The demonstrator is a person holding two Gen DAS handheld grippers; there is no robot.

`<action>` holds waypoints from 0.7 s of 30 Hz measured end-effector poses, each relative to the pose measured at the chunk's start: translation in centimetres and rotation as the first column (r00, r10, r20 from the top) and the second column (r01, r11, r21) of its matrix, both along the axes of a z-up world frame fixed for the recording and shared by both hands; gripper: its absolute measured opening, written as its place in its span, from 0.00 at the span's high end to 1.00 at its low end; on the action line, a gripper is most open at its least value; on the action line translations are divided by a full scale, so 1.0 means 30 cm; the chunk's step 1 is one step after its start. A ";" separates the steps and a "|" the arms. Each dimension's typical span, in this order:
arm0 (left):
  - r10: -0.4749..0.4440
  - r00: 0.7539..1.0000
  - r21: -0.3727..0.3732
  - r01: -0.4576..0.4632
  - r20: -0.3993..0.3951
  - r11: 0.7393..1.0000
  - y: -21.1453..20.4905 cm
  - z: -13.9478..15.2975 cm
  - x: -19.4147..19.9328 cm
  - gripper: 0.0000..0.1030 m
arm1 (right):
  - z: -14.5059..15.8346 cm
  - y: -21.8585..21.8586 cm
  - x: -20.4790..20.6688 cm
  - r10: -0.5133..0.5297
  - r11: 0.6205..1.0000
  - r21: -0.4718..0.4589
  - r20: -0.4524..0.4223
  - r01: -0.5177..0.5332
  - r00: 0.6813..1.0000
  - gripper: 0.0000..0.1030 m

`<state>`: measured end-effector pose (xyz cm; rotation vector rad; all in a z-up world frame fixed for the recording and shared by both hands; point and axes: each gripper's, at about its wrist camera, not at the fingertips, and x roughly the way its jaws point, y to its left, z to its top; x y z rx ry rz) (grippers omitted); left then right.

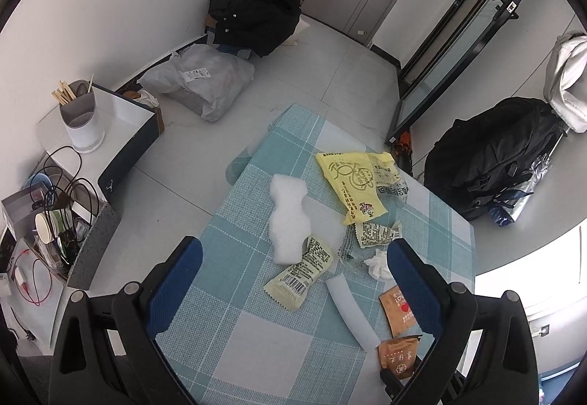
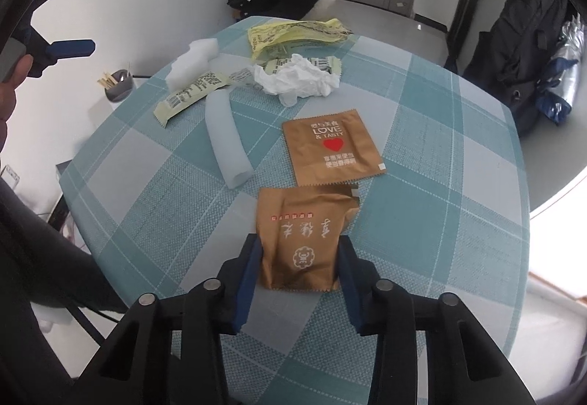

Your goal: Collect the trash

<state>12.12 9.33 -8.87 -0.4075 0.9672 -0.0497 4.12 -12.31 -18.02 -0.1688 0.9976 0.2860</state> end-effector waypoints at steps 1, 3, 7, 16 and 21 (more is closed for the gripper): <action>0.000 1.000 0.000 0.000 0.000 1.000 0.000 0.000 0.000 0.04 | 0.004 -0.003 -0.003 0.002 1.000 -0.007 0.009 -0.002 1.000 0.67; 0.001 1.000 -0.001 -0.001 -0.001 1.000 0.000 -0.001 -0.001 0.04 | 0.009 0.001 -0.013 0.012 1.000 -0.029 0.029 -0.011 1.000 0.85; 0.000 1.000 -0.009 0.000 -0.005 1.000 0.001 -0.002 -0.001 0.04 | 0.003 0.015 -0.030 0.034 0.997 -0.066 0.057 -0.030 0.998 0.85; 0.004 1.000 -0.001 -0.004 0.000 1.000 -0.006 0.001 0.000 0.04 | 0.037 0.030 -0.057 0.072 0.996 -0.066 0.096 -0.066 0.993 0.94; -0.016 1.000 0.030 0.016 0.021 0.999 -0.035 0.013 0.000 0.04 | 0.070 0.006 -0.063 0.062 0.998 -0.008 0.091 -0.062 0.994 0.96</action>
